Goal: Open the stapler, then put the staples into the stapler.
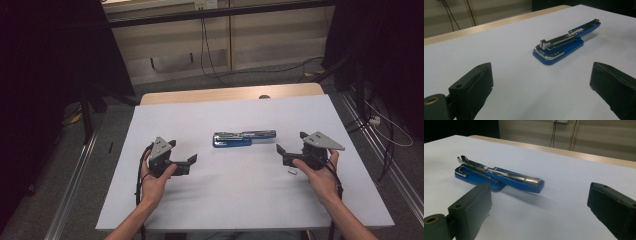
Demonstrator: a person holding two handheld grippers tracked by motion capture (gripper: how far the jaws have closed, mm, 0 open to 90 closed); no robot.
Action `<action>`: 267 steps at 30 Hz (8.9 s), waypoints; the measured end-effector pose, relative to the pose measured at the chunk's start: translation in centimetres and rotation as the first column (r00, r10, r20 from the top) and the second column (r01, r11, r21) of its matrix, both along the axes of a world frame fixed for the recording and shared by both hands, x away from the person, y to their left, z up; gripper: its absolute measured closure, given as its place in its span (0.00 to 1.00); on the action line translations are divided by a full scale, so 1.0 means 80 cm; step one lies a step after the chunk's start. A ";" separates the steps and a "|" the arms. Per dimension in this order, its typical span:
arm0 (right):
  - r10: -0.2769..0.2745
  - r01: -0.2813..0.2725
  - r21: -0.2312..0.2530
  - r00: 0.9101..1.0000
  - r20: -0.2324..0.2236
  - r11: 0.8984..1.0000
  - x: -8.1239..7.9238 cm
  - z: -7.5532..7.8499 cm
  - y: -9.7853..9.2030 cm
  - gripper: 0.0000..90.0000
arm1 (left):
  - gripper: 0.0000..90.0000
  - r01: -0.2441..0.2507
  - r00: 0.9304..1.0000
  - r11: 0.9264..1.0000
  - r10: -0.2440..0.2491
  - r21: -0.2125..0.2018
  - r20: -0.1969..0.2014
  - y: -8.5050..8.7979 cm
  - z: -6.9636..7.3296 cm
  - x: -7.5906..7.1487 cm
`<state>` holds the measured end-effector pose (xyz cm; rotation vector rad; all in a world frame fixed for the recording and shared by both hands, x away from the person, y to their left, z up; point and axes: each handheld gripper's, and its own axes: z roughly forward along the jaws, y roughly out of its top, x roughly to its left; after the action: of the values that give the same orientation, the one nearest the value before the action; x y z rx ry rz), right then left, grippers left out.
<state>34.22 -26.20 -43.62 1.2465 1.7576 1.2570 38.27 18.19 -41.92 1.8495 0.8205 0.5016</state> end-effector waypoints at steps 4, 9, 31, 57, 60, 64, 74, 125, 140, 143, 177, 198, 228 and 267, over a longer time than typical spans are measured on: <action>-0.003 0.003 -0.002 1.000 0.013 1.000 -0.011 0.000 -0.005 0.07 | 0.06 -0.034 0.999 0.999 0.034 0.001 0.016 0.014 0.002 -0.008; -0.014 0.014 0.004 1.000 0.026 1.000 -0.024 0.001 -0.014 0.07 | 0.06 -0.060 0.998 0.998 0.061 -0.016 0.017 0.030 0.003 -0.021; 0.010 -0.009 0.014 0.999 -0.041 1.000 -0.049 0.002 -0.024 0.09 | 0.06 -0.093 0.995 0.996 0.094 -0.016 0.019 0.062 0.004 -0.079; 0.173 -0.179 0.005 0.941 -0.290 0.984 -0.014 0.012 -0.025 0.11 | 0.06 -0.083 0.997 0.995 0.083 -0.050 -0.001 0.063 0.002 -0.081; 0.191 -0.203 -0.008 0.933 -0.305 0.979 -0.012 0.011 -0.024 0.11 | 0.06 -0.090 0.996 0.995 0.090 -0.044 -0.006 0.064 0.001 -0.082; 0.209 -0.227 -0.016 0.918 -0.338 0.974 -0.007 0.008 -0.024 0.17 | 0.06 -0.083 0.997 0.996 0.083 -0.043 -0.009 0.061 0.001 -0.079; 0.215 -0.264 -0.076 0.897 -0.387 0.962 0.001 0.005 -0.019 0.12 | 0.06 -0.057 0.998 0.998 0.056 -0.023 -0.009 0.054 -0.001 -0.079; 0.258 -0.456 -0.195 0.751 -0.607 0.868 0.000 0.005 -0.014 0.87 | 0.06 -0.040 0.998 0.999 0.040 0.009 -0.056 0.049 -0.007 -0.074; 0.280 -0.450 -0.156 0.753 -0.595 0.879 0.000 0.003 -0.020 0.88 | 0.06 -0.042 0.998 0.999 0.043 0.014 -0.052 0.050 -0.007 -0.074; 0.281 -0.446 -0.151 0.756 -0.592 0.882 0.001 0.003 -0.021 0.88 | 0.06 -0.041 0.998 0.999 0.042 0.009 -0.052 0.051 -0.007 -0.074; 0.337 -0.377 -0.020 0.849 -0.408 0.926 0.000 0.017 -0.024 0.88 | 0.06 -0.047 0.998 0.999 0.047 -0.014 -0.036 0.052 -0.004 -0.075; 0.366 -0.407 -0.044 0.860 -0.355 0.913 0.018 0.034 0.002 0.88 | 0.06 -0.056 0.998 0.998 0.056 0.000 -0.034 0.052 -0.005 -0.075; 0.427 -0.456 -0.047 0.860 -0.280 0.889 0.055 0.064 0.039 0.88 | 0.05 -0.054 0.997 0.999 0.054 0.005 -0.047 0.051 -0.007 -0.074; 0.473 -0.507 -0.067 0.837 -0.274 0.859 0.116 0.069 0.109 0.88 | 0.05 -0.045 0.997 0.999 0.045 -0.004 -0.056 0.052 -0.007 -0.073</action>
<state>43.54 -17.48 -38.10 0.9288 2.4184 1.2584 32.39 22.38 -42.48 1.8505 0.9020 0.4770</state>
